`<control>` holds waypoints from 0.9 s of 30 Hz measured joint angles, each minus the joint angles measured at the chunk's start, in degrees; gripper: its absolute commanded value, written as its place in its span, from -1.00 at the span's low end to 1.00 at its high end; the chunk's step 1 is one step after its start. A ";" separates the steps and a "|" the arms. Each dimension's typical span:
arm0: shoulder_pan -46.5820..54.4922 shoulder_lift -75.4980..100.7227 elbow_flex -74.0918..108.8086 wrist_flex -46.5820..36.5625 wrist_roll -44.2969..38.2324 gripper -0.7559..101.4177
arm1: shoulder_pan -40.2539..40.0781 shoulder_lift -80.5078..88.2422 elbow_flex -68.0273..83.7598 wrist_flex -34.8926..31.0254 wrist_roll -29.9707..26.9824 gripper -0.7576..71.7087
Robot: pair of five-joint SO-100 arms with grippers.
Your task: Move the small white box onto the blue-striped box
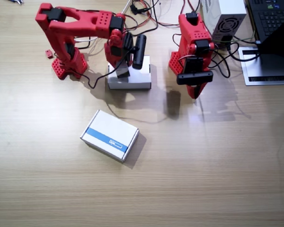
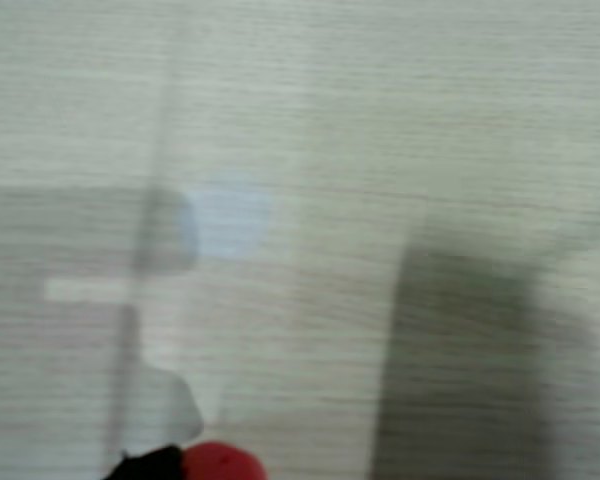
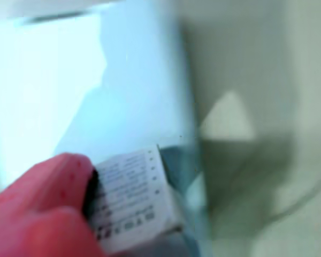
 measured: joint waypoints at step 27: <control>8.53 0.79 -28.83 12.83 -15.82 -0.56 | 57.74 38.50 16.96 -4.04 -20.30 0.05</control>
